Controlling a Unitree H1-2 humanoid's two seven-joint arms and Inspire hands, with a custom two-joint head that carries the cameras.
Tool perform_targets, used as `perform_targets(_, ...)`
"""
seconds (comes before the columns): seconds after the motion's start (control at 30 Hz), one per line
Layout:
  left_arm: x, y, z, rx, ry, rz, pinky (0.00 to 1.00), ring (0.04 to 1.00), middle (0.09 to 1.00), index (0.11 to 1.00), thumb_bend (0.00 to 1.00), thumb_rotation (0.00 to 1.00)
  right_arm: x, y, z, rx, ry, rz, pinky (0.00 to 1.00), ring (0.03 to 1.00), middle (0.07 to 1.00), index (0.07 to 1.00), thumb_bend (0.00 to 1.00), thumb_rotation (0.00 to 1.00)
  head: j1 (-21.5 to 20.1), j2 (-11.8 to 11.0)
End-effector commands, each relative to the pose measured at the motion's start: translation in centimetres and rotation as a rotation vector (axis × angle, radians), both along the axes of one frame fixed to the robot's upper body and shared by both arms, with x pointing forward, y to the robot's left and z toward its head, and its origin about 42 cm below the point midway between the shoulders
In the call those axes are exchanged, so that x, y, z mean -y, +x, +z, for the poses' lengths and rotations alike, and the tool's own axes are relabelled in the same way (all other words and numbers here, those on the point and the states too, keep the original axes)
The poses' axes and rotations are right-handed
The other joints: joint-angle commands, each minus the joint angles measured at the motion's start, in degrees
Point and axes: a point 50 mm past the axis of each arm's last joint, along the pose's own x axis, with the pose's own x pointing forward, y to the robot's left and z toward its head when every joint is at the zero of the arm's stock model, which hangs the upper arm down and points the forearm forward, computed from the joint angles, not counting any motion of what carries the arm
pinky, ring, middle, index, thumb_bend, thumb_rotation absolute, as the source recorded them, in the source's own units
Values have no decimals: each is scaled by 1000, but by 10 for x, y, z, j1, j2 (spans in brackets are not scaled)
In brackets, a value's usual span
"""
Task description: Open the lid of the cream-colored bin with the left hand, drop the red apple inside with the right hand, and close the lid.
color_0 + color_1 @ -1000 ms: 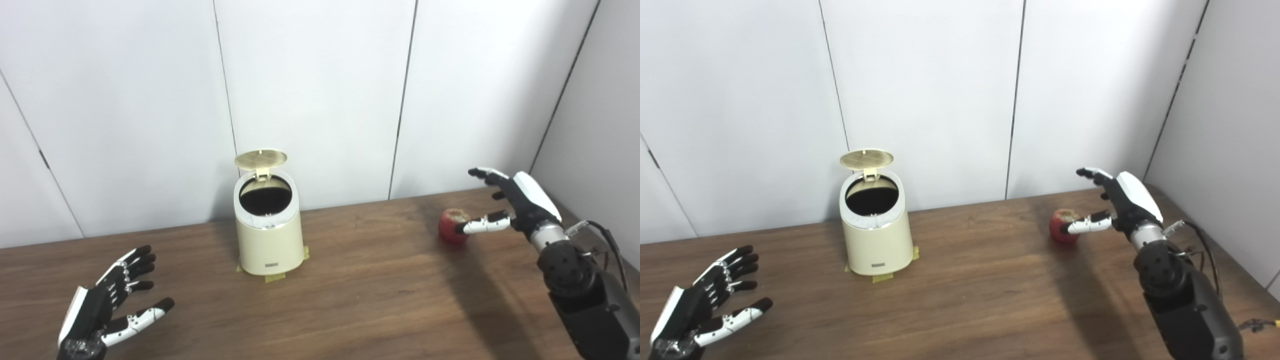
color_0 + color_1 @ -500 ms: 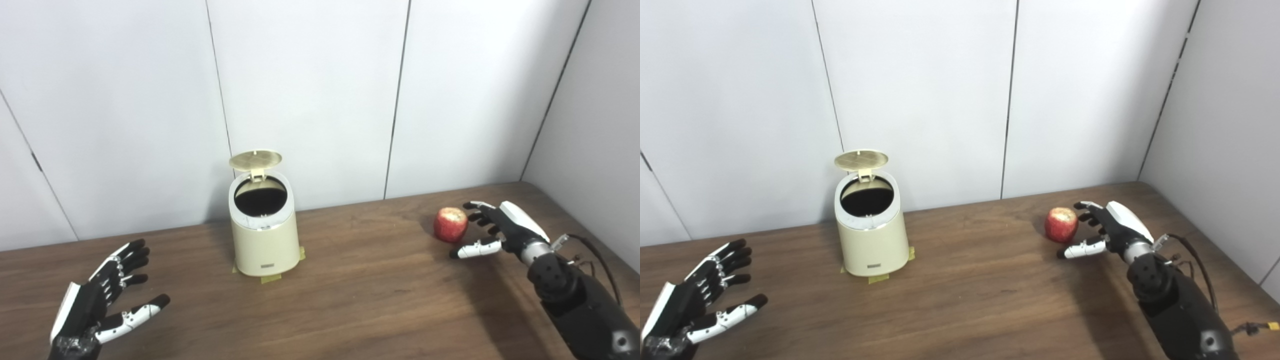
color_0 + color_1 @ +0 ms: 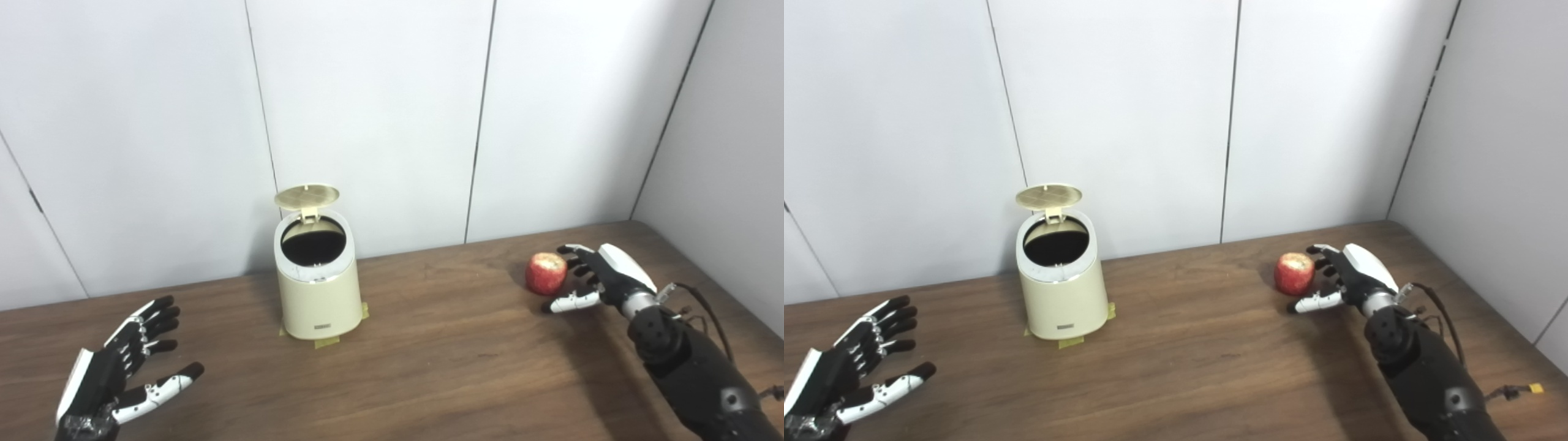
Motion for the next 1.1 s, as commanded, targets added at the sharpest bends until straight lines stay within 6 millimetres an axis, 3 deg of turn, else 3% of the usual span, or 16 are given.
perform_targets(0.0, 2, 6, 23, 78, 20, -12, 727, 830, 842, 871, 651, 0, -3, 16, 25, 80, -27, 19, 692, 754, 761, 837, 902, 335, 2, 2)
perform_targets(0.47, 7, 3, 26, 87, 65, -16, 705, 817, 836, 875, 631, 0, -12, 24, 19, 41, -60, 49, 616, 675, 726, 807, 850, 315, 13, 9)
perform_targets(0.6, 7, 2, 25, 85, 55, -14, 713, 823, 842, 885, 621, 0, -12, 26, 12, 78, -77, 65, 576, 628, 653, 690, 779, 232, 14, 11)
perform_targets(0.63, 7, 2, 25, 83, 57, -11, 708, 821, 844, 885, 623, 0, -11, 27, 10, 103, -83, 65, 571, 603, 615, 591, 652, 184, 14, 11)
perform_targets(0.67, 7, 1, 25, 82, 59, -8, 707, 822, 845, 885, 624, 0, -11, 28, 9, 120, -86, 64, 545, 565, 559, 516, 578, 75, 14, 11)
perform_targets(0.7, 7, 2, 25, 82, 57, -10, 706, 822, 845, 885, 624, 0, -11, 27, 8, 143, -84, 59, 537, 552, 540, 490, 553, 38, 14, 13)
perform_targets(0.8, 7, 3, 23, 81, 46, -18, 719, 825, 847, 890, 617, 0, -12, 27, 7, 188, -74, 49, 402, 423, 457, 521, 527, 4, 16, 14)
perform_targets(1.07, 7, 6, 21, 89, 52, -22, 704, 816, 838, 881, 622, 17, -16, 27, 8, 239, -67, 45, 393, 416, 446, 526, 523, 0, 19, 15)
